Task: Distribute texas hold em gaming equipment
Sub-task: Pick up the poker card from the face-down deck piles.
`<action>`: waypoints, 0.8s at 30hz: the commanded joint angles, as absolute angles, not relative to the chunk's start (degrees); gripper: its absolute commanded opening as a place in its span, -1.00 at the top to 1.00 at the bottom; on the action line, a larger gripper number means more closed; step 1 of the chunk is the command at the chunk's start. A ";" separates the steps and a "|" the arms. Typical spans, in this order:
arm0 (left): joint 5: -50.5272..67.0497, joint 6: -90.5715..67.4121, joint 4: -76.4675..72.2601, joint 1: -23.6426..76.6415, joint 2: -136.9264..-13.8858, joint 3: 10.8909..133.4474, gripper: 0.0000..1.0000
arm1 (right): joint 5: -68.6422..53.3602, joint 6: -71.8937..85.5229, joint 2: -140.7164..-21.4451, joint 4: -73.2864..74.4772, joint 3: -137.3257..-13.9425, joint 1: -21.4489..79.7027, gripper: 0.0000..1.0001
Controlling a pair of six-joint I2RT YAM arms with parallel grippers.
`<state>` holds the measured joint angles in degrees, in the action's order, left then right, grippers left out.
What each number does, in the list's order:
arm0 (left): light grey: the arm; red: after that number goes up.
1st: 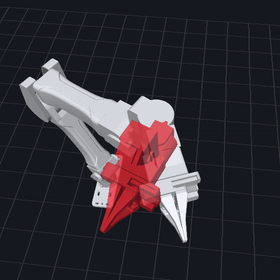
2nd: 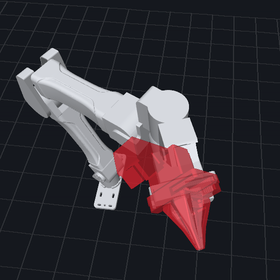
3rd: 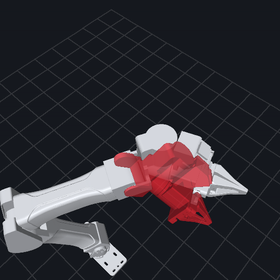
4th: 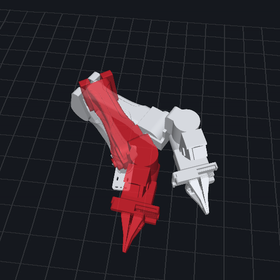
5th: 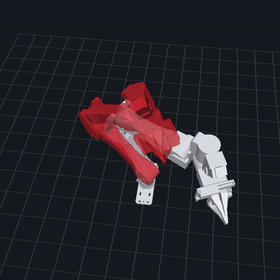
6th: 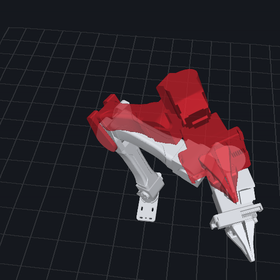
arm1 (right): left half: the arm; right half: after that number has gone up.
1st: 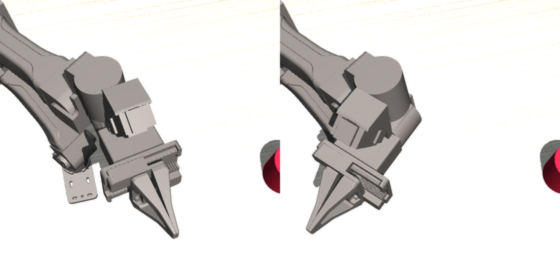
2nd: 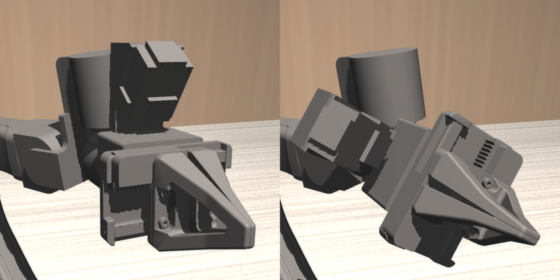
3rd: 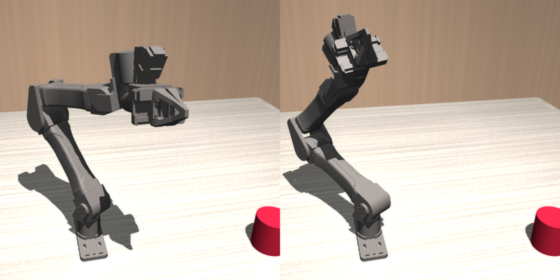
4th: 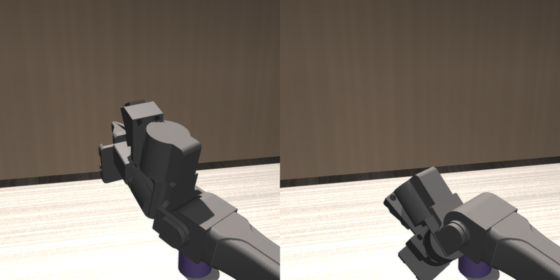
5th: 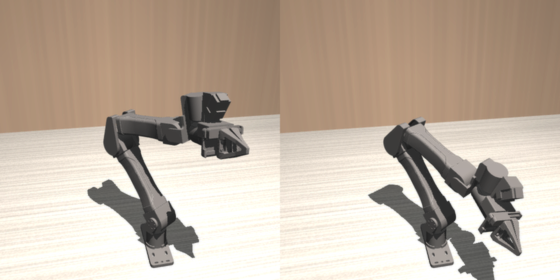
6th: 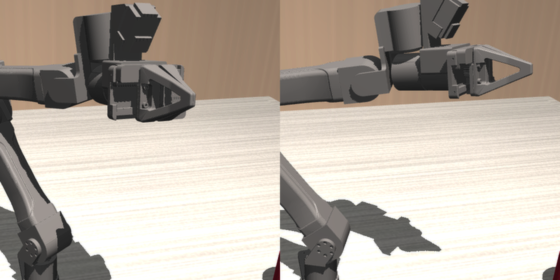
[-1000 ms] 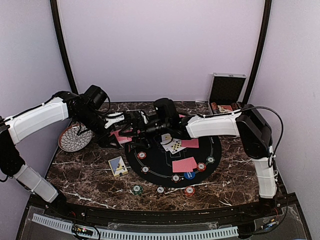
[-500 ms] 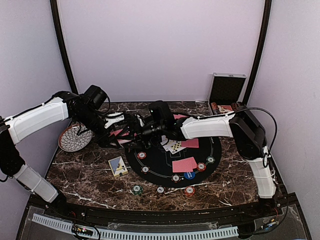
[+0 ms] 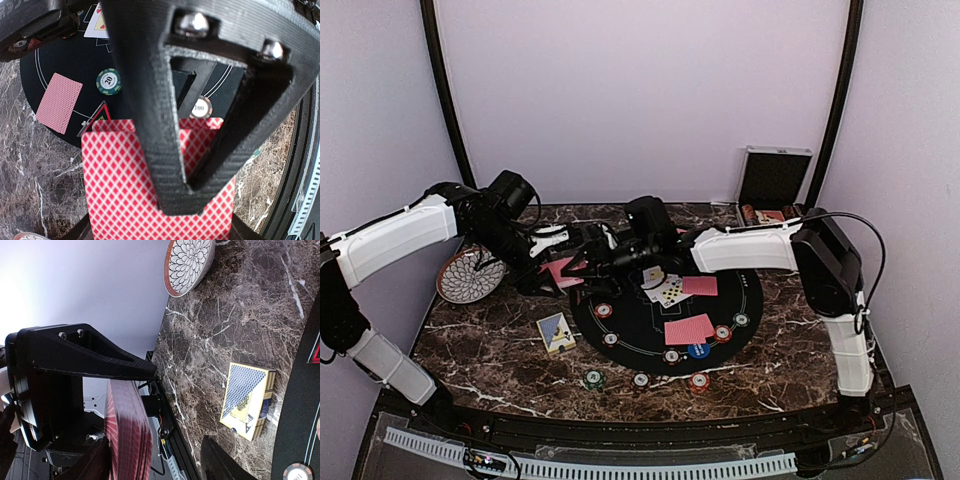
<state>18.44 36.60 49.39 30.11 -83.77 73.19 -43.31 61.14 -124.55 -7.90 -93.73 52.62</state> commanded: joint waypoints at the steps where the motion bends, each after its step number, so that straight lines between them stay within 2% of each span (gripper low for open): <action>1: 19.69 36.70 49.35 29.62 -81.66 74.28 1.00 | -41.75 58.62 -122.59 -2.80 -92.20 51.43 -0.20; 12: 19.69 36.71 49.31 29.61 -81.50 74.09 1.00 | -41.14 55.88 -120.36 2.51 -93.00 50.43 -0.11; 20: 19.87 36.66 49.26 29.62 -81.82 74.14 1.00 | -43.48 59.04 -118.21 -2.67 -92.44 50.28 -0.13; 24: 19.67 36.73 49.22 29.62 -81.80 74.14 1.00 | -44.41 60.21 -117.48 -4.36 -92.89 50.36 -0.07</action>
